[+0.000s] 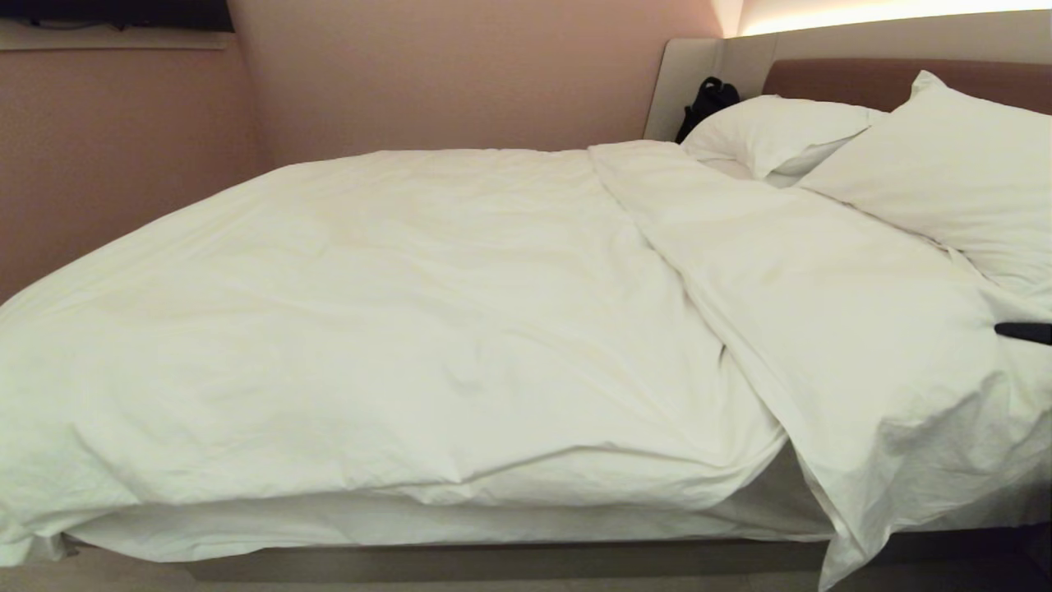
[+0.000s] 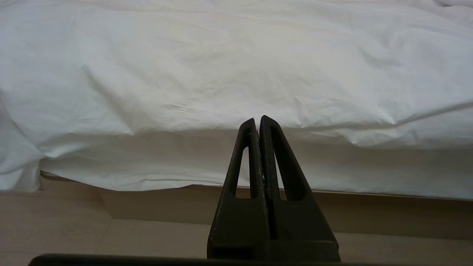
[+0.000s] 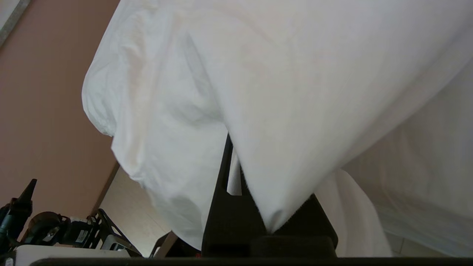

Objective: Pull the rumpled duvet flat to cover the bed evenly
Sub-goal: Flatten the corners of the folded blanket

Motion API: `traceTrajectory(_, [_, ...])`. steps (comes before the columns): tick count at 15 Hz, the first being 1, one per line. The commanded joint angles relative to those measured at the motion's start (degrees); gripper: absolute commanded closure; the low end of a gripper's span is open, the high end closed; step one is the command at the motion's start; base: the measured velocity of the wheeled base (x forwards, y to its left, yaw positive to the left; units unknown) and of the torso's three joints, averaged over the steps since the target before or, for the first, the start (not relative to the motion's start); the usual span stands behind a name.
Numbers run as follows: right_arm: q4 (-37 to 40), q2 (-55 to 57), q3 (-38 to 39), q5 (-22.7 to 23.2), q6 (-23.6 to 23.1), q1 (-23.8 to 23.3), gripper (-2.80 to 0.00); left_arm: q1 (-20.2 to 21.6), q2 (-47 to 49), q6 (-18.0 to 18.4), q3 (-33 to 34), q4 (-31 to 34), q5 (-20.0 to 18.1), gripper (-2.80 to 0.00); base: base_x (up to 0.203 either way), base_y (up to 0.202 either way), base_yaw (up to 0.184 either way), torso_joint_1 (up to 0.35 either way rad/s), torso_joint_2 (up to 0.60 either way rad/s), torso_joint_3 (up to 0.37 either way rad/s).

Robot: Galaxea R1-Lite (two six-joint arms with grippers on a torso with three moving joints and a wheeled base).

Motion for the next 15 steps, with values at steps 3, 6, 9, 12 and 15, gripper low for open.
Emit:
traceTrajectory(3, [14.5, -8.5, -2.7, 0.0, 0.7, 0.6, 0.00, 0.0, 0.1, 0.0, 0.0, -0.1, 0.0, 0.00, 0.000, 0.000, 0.000, 0.000, 0.00, 0.000])
traceTrajectory(6, [15.5, -11.5, -2.7, -0.1, 1.6, 0.5, 0.00, 0.0, 0.0, 0.0, 0.0, -0.1, 0.0, 0.00, 0.000, 0.000, 0.000, 0.000, 0.00, 0.000])
traceTrajectory(9, [15.8, -14.0, -2.7, -0.2, 1.8, 0.4, 0.00, 0.0, 0.0, 0.0, 0.0, -0.1, 0.0, 0.00, 0.000, 0.000, 0.000, 0.000, 0.00, 0.000])
traceTrajectory(12, [15.5, -17.2, -2.7, -1.0, 3.9, 0.3, 0.00, 0.0, 0.0, 0.0, 0.0, -0.1, 0.0, 0.00, 0.000, 0.000, 0.000, 0.000, 0.00, 0.000])
traceTrajectory(15, [15.4, -20.4, -2.7, -1.3, 5.0, 0.5, 0.00, 0.0, 0.0, 0.0, 0.0, -0.1, 0.0, 0.00, 0.000, 0.000, 0.000, 0.000, 0.00, 0.000])
